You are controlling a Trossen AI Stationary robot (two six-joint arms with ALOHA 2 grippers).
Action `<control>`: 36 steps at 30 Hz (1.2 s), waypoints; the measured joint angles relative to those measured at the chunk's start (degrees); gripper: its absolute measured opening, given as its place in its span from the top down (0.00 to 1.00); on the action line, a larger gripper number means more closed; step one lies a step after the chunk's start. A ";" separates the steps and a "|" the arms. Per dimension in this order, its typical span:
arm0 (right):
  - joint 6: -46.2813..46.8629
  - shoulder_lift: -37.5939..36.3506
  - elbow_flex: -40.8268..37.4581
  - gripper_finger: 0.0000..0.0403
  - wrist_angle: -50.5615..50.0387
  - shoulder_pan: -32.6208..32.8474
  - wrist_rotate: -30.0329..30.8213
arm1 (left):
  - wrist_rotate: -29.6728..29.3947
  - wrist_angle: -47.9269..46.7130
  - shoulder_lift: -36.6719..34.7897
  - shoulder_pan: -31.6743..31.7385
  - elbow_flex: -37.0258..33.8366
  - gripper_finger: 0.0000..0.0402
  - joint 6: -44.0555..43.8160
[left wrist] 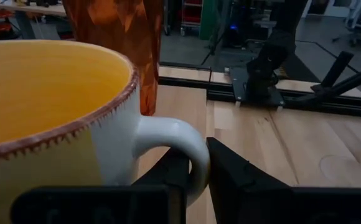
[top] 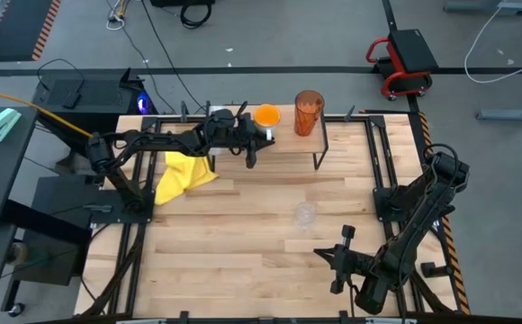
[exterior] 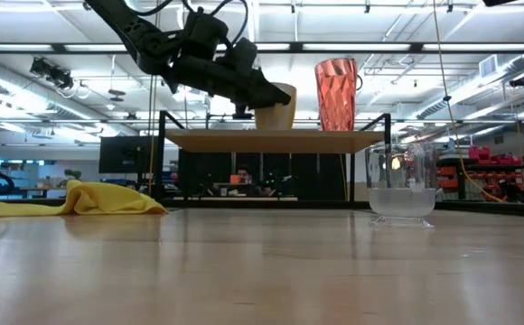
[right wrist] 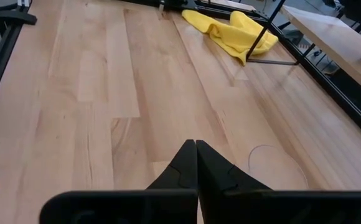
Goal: Stack small to large cups/mugs on shelf
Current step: Put the yellow mug on the shelf
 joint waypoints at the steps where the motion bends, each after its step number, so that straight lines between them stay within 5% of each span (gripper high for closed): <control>1: 0.00 0.00 0.00 1.00 0.00 0.00 0.00 | 0.00 0.13 0.08 0.02 0.02 0.88 -0.07; 13: 0.50 0.00 0.00 1.00 0.04 0.00 -0.42 | -0.28 0.55 0.19 0.04 -0.07 0.78 -1.46; 36: 1.31 0.00 -0.04 1.00 0.04 0.15 -0.48 | -0.26 -0.20 0.19 0.23 -0.11 0.73 -1.67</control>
